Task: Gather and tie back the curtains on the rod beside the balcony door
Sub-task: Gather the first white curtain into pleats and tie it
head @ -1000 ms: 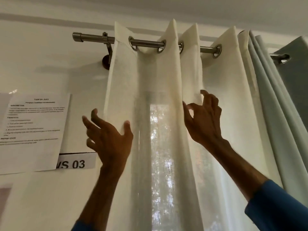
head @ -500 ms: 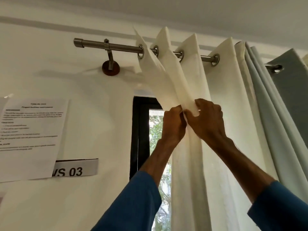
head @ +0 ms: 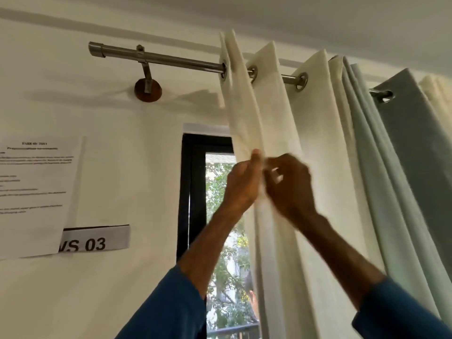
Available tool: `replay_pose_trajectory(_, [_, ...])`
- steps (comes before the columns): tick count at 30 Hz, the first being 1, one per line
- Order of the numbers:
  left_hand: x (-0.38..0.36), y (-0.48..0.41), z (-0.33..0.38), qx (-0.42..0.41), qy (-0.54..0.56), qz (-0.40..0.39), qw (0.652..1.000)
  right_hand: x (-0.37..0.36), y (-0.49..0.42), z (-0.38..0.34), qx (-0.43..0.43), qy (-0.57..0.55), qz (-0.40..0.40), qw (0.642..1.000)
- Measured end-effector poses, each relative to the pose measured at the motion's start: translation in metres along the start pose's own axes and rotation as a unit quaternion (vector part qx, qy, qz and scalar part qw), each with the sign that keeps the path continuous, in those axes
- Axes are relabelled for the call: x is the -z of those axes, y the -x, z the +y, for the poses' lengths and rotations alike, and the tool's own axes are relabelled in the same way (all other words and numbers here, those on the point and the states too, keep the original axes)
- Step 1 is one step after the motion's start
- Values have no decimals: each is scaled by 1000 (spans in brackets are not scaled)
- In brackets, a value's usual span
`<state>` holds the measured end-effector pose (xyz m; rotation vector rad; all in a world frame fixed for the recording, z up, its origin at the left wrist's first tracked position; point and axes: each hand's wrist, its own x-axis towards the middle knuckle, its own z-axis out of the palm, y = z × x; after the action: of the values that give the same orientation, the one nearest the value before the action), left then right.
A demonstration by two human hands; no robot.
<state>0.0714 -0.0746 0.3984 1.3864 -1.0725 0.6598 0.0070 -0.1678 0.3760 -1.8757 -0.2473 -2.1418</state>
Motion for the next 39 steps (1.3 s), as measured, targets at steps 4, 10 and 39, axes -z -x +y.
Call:
replay_pose_trajectory(4, [13,0,-11,51,-47,82,994,-6,31,-16,66,-69,-187,978])
replay_pose_trajectory(10, [5,9,-18,-50,-240,139,959,36,4,40,-73,33,96,992])
replay_pose_trajectory(39, [-13,13,1,-12,-214,120,969,70,-7,128,-243,168,97,950])
